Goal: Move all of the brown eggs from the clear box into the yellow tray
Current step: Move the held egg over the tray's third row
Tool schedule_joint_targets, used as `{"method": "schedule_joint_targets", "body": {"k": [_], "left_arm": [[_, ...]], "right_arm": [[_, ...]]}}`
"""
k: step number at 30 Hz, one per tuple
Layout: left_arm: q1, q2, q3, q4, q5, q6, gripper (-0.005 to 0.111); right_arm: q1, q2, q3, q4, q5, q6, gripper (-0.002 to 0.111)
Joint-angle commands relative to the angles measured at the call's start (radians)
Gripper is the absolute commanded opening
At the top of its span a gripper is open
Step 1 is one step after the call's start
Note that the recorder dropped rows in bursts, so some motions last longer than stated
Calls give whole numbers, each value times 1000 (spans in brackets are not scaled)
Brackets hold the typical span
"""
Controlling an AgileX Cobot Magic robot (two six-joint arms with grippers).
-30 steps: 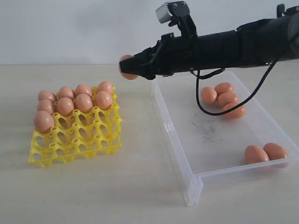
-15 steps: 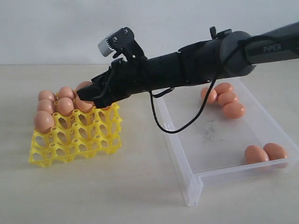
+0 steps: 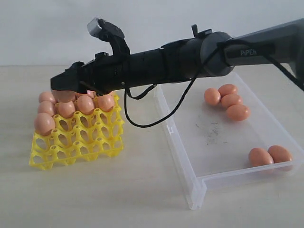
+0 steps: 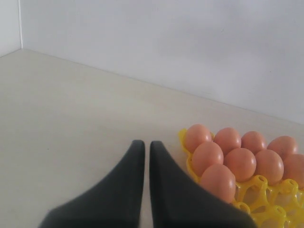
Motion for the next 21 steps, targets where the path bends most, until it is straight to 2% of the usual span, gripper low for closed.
{"method": "schedule_joint_targets", "body": {"k": [1,4,8,11,16,21], "left_arm": [[-3,-8,3,4,0,-1,4],[-3,-8,3,4,0,-1,4],[-3,-8,3,4,0,-1,4],[-3,-8,3,4,2,-1,4],[-3,-8,3,4,0,-1,4],[-3,-8,3,4,-2,-1,4]], "right_arm": [[-19,-13,-11,-40,397,114,0],[-19,-42,-15,-319,354,222,0],[-17,-106,-15,-784,70,490,0],[-17,-142,5,-962,-152,630,0],[7,-151,63,-892,-520,600,0],[98,-149,155,-861,-1063,576,0]]}}
